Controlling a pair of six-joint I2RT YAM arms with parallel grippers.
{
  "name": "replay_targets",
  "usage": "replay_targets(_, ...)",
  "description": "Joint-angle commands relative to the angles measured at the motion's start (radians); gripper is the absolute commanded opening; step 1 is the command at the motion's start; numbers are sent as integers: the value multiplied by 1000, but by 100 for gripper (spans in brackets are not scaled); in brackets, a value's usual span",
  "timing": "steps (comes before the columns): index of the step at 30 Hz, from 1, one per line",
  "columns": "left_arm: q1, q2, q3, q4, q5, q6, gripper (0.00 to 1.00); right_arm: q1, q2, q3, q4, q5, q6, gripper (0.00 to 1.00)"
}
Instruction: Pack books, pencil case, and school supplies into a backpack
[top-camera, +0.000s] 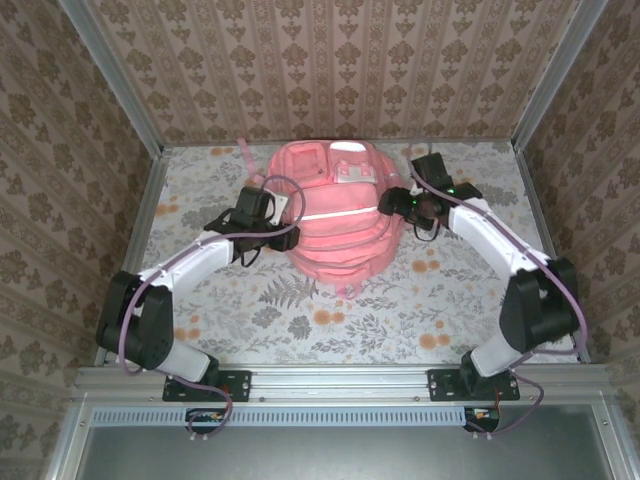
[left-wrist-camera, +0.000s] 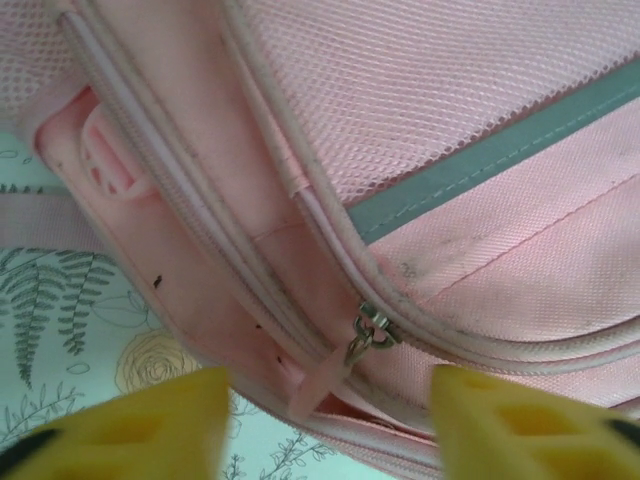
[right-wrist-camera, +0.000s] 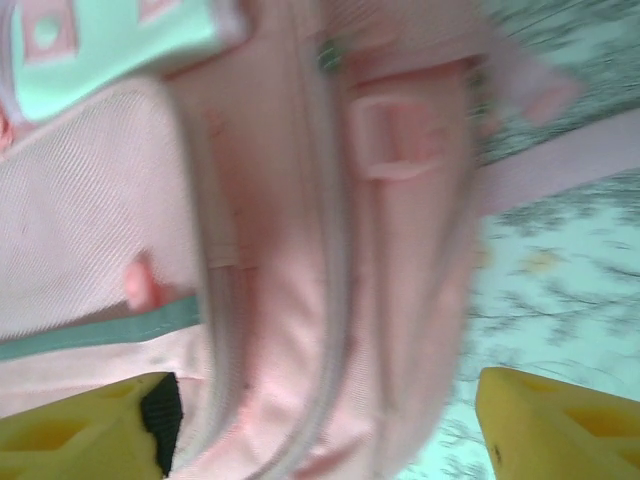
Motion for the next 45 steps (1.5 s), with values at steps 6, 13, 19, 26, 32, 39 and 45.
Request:
replay_targets(6, 11, -179, 19, -113, -247, -91, 91, -213, -210, -240, -161, 306, 57, 86)
replay_targets(13, 14, -237, 22, -173, -310, -128, 100, -474, -300, -430, -133, 300, 87, 98)
replay_targets(19, 17, -262, 29, -169, -281, -147, 100, -637, -281, -474, -126, 266, 100, 99)
replay_targets(26, 18, -268, 37, -165, -253, -164, 100, -757, -210, -479, -102, 214, 125, 99)
replay_targets(32, 18, -279, 32, -157, -235, -170, 100, -793, -152, -476, -77, 156, 115, 99)
replay_targets(39, 17, -286, 25, -155, -217, -177, 100, -794, -59, -481, -46, 95, 92, 99)
replay_targets(45, 17, -292, 21, -154, -215, -180, 100, -784, -17, -475, -28, 33, 78, 98)
